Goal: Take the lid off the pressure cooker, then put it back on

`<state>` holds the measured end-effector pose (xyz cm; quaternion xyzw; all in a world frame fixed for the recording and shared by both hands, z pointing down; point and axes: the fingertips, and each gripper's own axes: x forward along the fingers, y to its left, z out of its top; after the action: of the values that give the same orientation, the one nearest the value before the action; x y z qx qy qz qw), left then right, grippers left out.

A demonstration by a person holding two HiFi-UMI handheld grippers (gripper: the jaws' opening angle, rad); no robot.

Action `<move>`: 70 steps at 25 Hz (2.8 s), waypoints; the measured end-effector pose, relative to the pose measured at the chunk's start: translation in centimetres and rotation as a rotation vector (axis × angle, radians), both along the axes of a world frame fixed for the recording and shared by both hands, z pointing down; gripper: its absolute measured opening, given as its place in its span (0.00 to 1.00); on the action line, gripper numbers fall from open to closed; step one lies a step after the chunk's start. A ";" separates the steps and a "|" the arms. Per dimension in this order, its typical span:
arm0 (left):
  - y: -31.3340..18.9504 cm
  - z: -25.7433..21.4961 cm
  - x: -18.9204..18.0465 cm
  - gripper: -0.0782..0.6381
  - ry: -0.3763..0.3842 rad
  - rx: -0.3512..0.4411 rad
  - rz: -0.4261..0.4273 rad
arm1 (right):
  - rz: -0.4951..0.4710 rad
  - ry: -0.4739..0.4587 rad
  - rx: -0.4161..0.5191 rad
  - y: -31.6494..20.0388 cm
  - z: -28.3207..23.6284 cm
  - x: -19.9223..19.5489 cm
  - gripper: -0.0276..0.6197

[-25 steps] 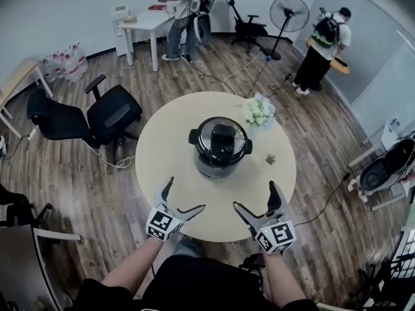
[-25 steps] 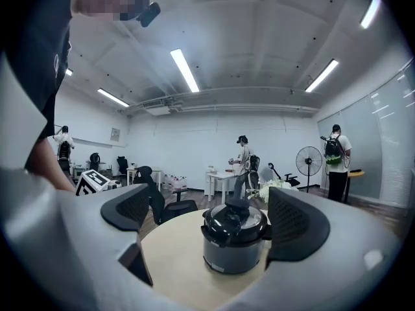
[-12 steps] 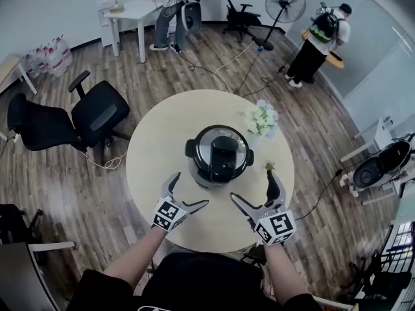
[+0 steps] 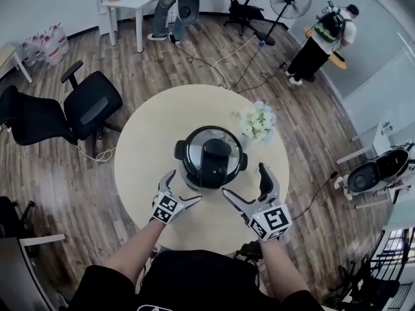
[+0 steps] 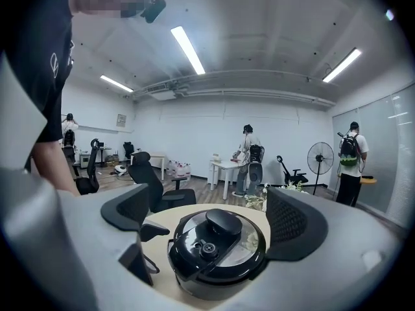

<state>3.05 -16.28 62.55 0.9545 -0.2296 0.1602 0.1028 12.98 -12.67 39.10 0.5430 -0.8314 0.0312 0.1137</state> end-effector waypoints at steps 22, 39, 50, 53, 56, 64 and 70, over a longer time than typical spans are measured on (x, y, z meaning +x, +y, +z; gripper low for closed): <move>-2.8 3.8 2.9 0.93 -0.054 0.036 -0.025 | -0.381 0.237 -0.305 -11.5 10.5 -1.0 0.92; -2.8 4.4 3.1 0.93 -0.054 0.037 -0.032 | -0.532 0.239 -0.494 -14.2 15.6 -2.6 0.70; -2.6 4.9 3.2 0.93 -0.062 0.030 -0.035 | -0.521 0.261 -0.449 -13.7 15.5 -2.7 0.57; -2.7 4.7 3.0 0.93 -0.065 0.029 -0.039 | -0.518 0.262 -0.455 -13.8 15.3 -2.9 0.57; -2.6 4.5 3.2 0.93 -0.067 0.025 -0.038 | -0.512 0.260 -0.457 -13.7 15.1 -2.7 0.57; -2.7 5.0 3.2 0.93 -0.069 0.031 -0.046 | -0.463 0.249 -0.468 -14.0 15.8 -2.6 0.58; -2.6 5.4 3.0 0.93 -0.073 0.025 -0.049 | -0.268 0.196 -0.498 -14.6 16.0 -2.3 0.58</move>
<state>6.06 -18.84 67.98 0.9433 -0.2584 0.1895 0.0863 10.67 -27.29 55.15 0.3843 -0.8474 0.1664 0.3265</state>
